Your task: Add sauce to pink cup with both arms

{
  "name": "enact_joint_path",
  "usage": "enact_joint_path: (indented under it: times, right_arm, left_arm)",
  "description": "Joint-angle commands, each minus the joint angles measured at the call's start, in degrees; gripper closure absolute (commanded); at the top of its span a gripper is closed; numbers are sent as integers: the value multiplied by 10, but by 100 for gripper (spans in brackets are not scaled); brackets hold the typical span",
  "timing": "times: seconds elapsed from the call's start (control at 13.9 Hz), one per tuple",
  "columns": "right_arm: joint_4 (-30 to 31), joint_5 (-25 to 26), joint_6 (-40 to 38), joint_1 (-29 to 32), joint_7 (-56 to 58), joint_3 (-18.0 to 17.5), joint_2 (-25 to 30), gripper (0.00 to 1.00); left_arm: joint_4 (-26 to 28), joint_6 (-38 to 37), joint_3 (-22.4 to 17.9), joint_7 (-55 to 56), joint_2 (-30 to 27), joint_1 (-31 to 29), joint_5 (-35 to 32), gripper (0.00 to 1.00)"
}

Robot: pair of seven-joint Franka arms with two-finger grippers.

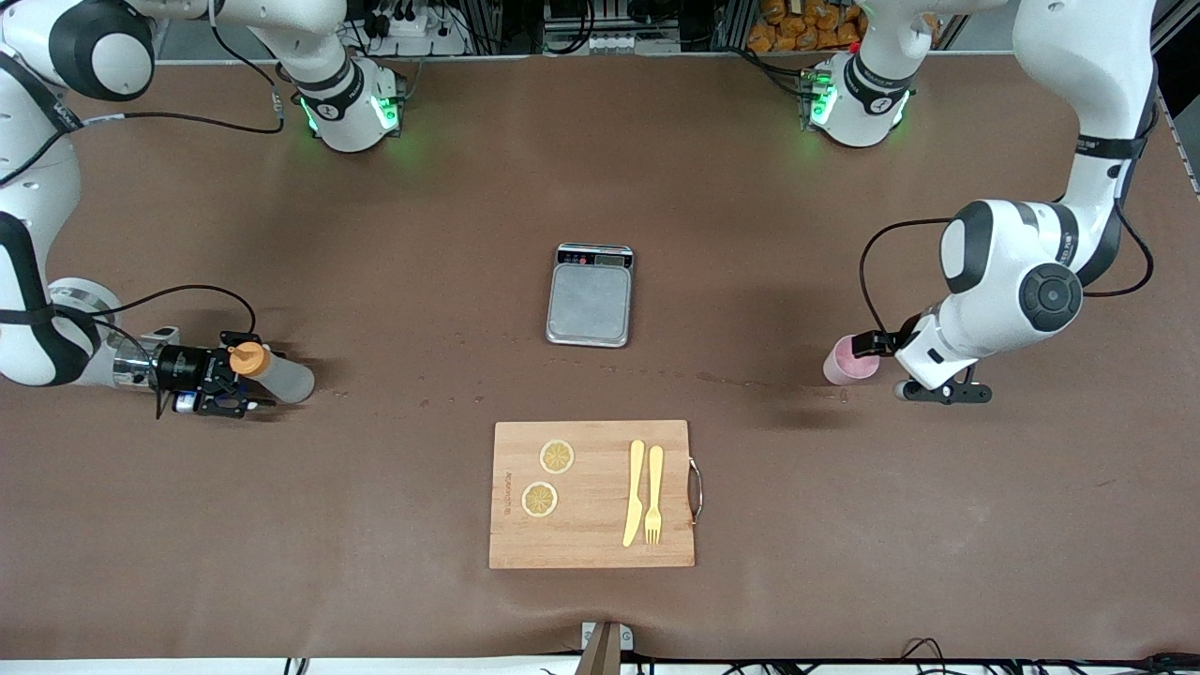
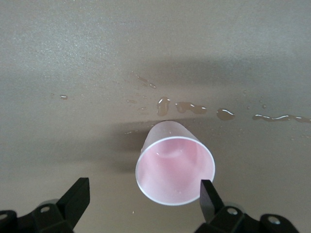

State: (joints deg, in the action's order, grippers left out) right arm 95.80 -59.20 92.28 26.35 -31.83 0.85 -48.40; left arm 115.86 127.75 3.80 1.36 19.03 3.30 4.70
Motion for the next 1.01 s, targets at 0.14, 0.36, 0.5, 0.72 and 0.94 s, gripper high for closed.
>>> enact_joint_path:
  times: [0.14, 0.36, 0.5, 0.72, 0.94]
  right_arm:
    - [10, -13, -3, -10, 8, 3, 1, 39]
    - [7, -12, -3, -14, -2, 3, 10, 52]
    - [2, -12, -3, -17, -16, 4, 11, 52]
    - [-11, -5, -3, -23, -35, 4, 20, 52]
    - [-20, 8, 1, -47, -93, 6, 44, 52]
  left_arm:
    - [-6, 21, 2, 7, 42, -4, 12, 0]
    - [-6, 21, 2, 8, 50, -1, 12, 37]
    - [-8, 21, 2, 8, 59, 4, 5, 100]
    - [-12, 21, 2, 6, 61, 2, 4, 100]
    - [-12, 21, 2, 2, 58, -3, 5, 100]
